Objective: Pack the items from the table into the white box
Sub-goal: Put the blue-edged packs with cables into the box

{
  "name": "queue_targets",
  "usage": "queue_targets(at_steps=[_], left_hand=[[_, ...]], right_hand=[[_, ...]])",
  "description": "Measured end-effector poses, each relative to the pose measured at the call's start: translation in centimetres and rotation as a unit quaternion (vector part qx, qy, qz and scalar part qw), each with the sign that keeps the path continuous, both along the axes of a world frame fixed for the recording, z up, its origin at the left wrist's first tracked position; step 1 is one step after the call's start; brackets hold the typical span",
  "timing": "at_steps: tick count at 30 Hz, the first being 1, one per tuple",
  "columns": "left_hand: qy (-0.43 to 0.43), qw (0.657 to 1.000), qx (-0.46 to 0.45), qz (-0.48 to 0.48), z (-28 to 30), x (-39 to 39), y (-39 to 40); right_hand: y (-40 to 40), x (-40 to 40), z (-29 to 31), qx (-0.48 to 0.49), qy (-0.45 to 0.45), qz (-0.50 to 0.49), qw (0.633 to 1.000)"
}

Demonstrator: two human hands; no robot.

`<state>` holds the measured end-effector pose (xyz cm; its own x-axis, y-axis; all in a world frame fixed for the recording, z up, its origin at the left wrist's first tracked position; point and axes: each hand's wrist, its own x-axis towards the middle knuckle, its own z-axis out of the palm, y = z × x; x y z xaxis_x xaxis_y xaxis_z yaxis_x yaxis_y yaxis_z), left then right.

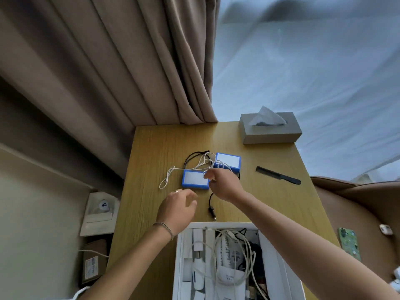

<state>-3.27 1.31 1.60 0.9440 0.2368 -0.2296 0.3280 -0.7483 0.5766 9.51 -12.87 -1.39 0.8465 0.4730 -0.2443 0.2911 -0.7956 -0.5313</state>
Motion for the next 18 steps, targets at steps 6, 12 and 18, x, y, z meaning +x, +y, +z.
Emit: queue_targets(at_steps=[6, 12, 18], left_hand=[[0.028, 0.999, -0.008, 0.027, -1.4, 1.0, 3.4], [0.034, 0.999, -0.015, 0.036, -2.3, 0.4, 5.4], [0.048, 0.996, -0.055, 0.056, -2.8, -0.1, 6.6]], right_hand=[[4.4, 1.1, -3.8, -0.155, -0.086, 0.142, 0.974], [6.6, 1.3, -6.4, -0.259, -0.156, 0.152, 0.941], [7.5, 2.4, -7.3, -0.256, -0.177, 0.15, 0.938]])
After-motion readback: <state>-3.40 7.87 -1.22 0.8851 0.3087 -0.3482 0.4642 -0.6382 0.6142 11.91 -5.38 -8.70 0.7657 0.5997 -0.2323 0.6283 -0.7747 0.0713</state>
